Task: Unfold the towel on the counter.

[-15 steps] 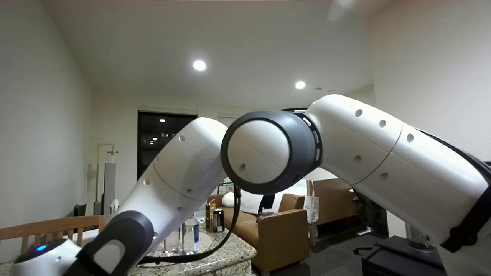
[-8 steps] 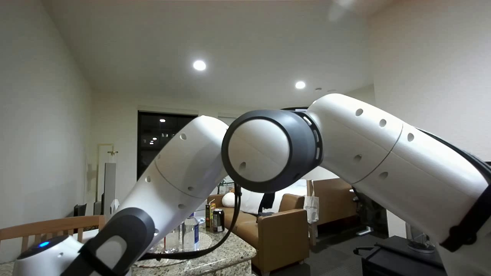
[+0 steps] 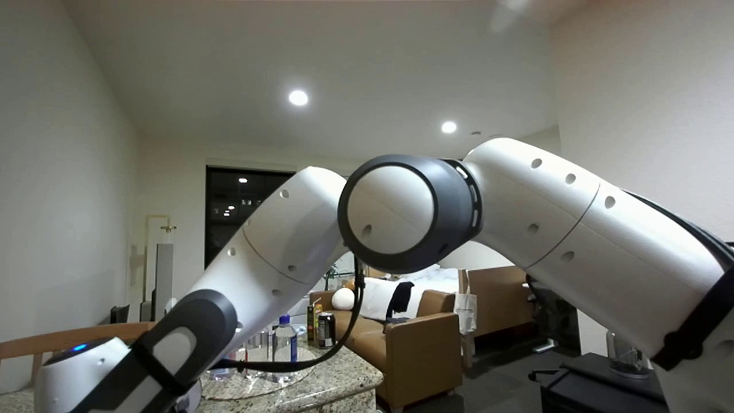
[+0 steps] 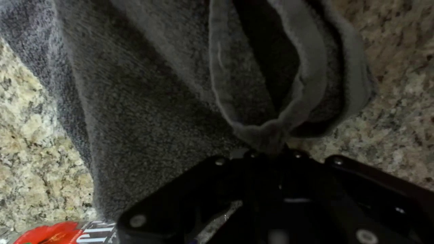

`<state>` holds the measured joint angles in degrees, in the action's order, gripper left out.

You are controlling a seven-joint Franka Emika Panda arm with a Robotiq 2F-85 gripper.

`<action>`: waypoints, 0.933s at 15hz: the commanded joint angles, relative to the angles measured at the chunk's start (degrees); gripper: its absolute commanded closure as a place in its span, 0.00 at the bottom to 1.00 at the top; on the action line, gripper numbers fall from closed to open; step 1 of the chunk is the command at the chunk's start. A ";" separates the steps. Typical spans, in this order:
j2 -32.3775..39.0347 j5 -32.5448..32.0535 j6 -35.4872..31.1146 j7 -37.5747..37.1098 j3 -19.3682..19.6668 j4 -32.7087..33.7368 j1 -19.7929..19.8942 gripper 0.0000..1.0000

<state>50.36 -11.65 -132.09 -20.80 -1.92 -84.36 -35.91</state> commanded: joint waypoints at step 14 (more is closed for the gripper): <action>-9.74 1.42 2.96 3.52 -5.23 -2.80 5.27 0.90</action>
<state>44.27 -10.41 -130.12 -18.47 -6.73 -84.38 -31.53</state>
